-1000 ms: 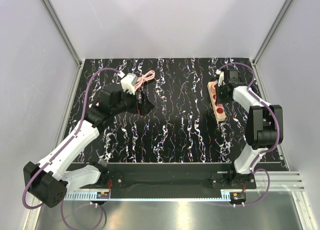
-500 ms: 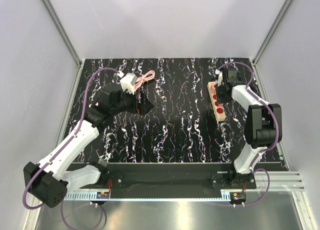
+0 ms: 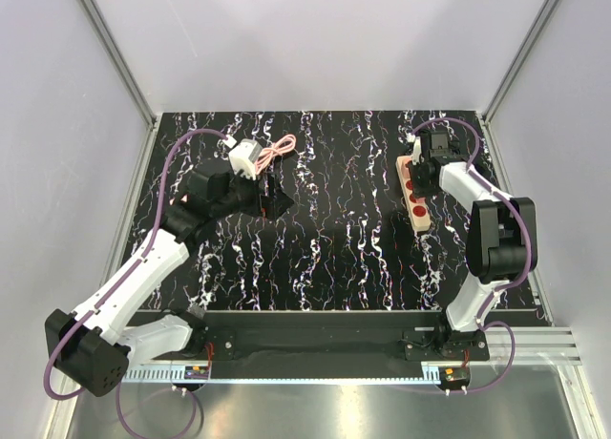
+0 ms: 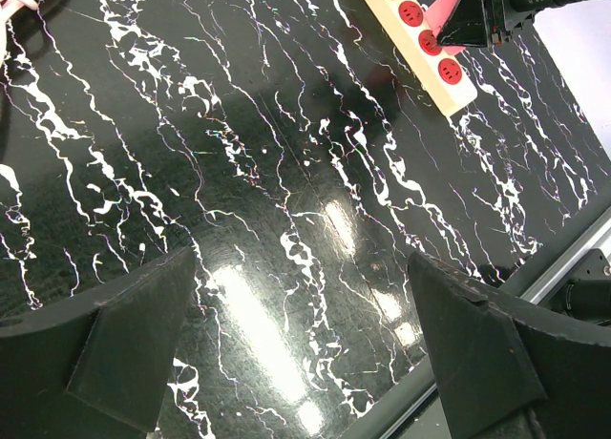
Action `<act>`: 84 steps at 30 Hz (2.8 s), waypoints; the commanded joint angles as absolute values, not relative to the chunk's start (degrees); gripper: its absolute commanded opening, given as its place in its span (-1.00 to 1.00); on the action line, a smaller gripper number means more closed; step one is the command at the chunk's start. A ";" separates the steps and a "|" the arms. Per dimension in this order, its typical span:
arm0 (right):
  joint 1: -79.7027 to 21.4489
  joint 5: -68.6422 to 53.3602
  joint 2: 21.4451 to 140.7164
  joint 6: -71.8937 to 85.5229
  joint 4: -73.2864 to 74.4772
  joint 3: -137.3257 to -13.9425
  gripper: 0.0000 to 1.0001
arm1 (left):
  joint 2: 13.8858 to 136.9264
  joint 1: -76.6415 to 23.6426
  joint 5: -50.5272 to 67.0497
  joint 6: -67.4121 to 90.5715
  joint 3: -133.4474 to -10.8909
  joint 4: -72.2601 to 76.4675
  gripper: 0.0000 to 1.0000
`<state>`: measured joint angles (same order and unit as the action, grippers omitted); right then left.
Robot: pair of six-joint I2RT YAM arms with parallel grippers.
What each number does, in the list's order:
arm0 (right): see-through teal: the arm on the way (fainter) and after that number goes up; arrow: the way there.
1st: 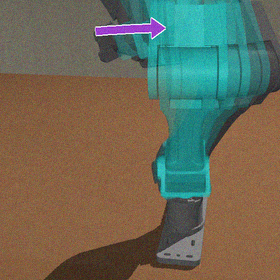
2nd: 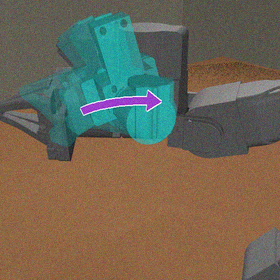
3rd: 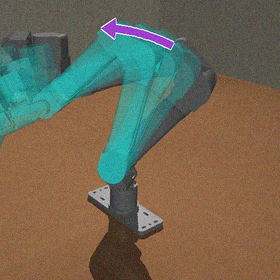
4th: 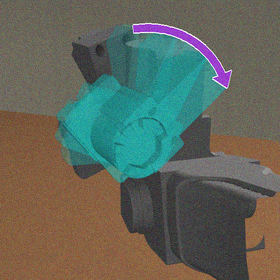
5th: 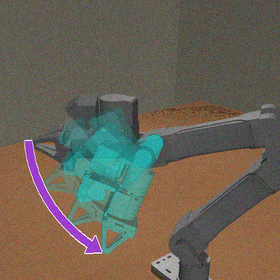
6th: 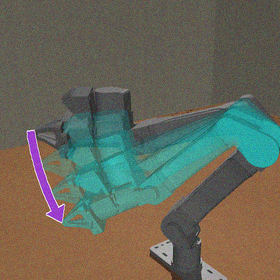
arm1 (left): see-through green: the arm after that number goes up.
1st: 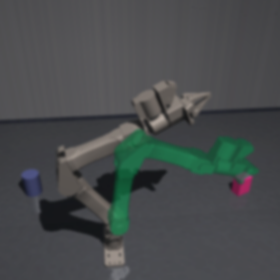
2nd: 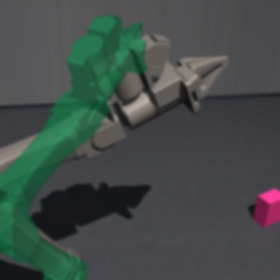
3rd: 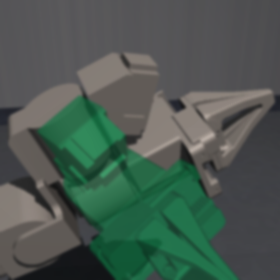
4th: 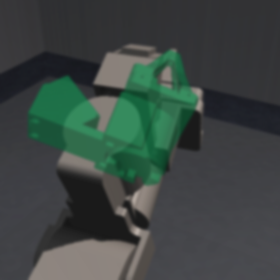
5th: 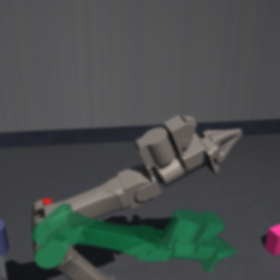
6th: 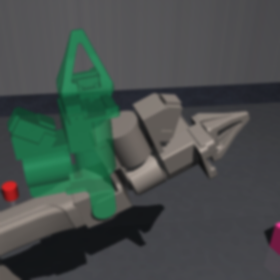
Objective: Insert the plug
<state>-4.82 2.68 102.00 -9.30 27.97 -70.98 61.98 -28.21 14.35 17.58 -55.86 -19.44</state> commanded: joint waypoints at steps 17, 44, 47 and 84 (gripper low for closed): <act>-9.14 0.62 108.72 -6.42 30.15 -71.28 -1.00 | 60.65 -27.60 15.73 17.49 -56.51 -16.44 0.98; -10.90 -3.25 112.32 -0.79 28.99 -69.61 -1.00 | 60.91 -26.72 16.44 17.93 -56.43 -16.17 0.98; -10.81 -3.51 112.15 -0.88 29.88 -69.61 -1.00 | 60.91 -26.54 16.43 18.02 -56.43 -16.08 0.98; -9.49 7.91 106.35 -4.75 39.99 -83.32 -0.17 | 60.64 -26.19 16.52 17.93 -56.25 -15.91 0.98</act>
<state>-9.74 6.13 107.70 -4.56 38.33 -81.12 61.98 -26.52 15.84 17.91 -55.86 -19.38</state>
